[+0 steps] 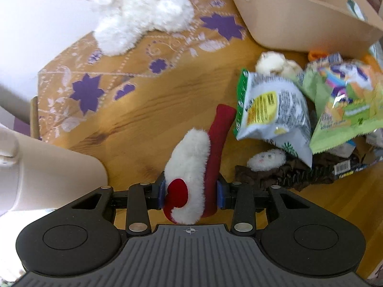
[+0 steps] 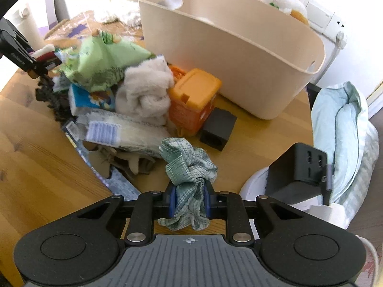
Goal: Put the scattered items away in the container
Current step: 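Carry the plush toy and scrunchie into the basket and release both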
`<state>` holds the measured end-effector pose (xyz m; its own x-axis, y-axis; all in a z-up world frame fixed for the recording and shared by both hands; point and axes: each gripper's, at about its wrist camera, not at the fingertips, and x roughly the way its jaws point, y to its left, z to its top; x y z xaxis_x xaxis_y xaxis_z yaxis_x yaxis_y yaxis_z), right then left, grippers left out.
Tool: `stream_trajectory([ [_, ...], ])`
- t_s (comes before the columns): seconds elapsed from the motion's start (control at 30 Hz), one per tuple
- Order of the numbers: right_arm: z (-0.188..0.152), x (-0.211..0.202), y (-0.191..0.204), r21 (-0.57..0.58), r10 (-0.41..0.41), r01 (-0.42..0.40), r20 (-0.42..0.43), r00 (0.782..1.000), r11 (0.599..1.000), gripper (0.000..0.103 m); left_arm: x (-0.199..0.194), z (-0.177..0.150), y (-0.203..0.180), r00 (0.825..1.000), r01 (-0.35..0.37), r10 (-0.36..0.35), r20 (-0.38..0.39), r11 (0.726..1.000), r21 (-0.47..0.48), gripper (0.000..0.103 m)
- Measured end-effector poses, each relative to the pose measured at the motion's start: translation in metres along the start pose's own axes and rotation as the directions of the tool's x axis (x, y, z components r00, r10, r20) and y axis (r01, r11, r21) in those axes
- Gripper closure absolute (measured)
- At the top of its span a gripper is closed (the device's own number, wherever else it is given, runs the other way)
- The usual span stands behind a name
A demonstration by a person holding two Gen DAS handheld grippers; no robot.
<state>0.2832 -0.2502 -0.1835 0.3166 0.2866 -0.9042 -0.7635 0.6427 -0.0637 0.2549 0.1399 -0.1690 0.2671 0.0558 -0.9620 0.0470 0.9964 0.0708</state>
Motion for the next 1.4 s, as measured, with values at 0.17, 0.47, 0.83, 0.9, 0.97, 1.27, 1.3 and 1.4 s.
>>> stream_trajectory([
  [0.17,0.007,-0.018,0.005,-0.014,0.012,-0.012,0.038,0.999,1.0,0.082,-0.016,0.006,0.005,0.999,0.013,-0.013,0.043,1.0,-0.012,0.064],
  [0.47,0.029,-0.05,0.006,-0.01,0.014,-0.013,0.127,0.992,1.0,0.082,-0.047,0.031,0.0,0.989,0.052,-0.051,0.137,0.999,-0.005,0.064],
  [0.83,0.058,-0.069,-0.027,0.008,-0.076,0.076,0.207,0.975,0.997,0.082,-0.084,0.088,-0.026,0.959,0.036,-0.053,0.28,0.997,0.065,0.064],
  [0.9,0.064,-0.072,-0.038,0.028,-0.095,0.091,0.221,0.971,0.995,0.082,-0.091,0.101,-0.034,0.95,0.041,-0.062,0.305,0.996,0.075,0.064],
  [0.97,0.07,-0.074,-0.05,0.058,-0.108,0.096,0.235,0.966,0.994,0.082,-0.095,0.114,-0.043,0.945,0.039,-0.067,0.321,0.995,0.093,0.064],
  [1.27,0.099,-0.076,-0.078,0.095,-0.158,0.136,0.29,0.944,0.986,0.082,-0.088,0.161,-0.098,0.932,0.02,-0.088,0.352,0.981,0.192,0.064],
  [1.3,0.102,-0.075,-0.08,0.093,-0.161,0.139,0.296,0.942,0.986,0.082,-0.085,0.166,-0.103,0.933,0.016,-0.086,0.35,0.98,0.198,0.064],
  [1.4,0.11,-0.071,-0.084,0.082,-0.168,0.15,0.305,0.937,0.985,0.082,-0.077,0.176,-0.121,0.938,-0.007,-0.069,0.34,0.976,0.217,0.064],
])
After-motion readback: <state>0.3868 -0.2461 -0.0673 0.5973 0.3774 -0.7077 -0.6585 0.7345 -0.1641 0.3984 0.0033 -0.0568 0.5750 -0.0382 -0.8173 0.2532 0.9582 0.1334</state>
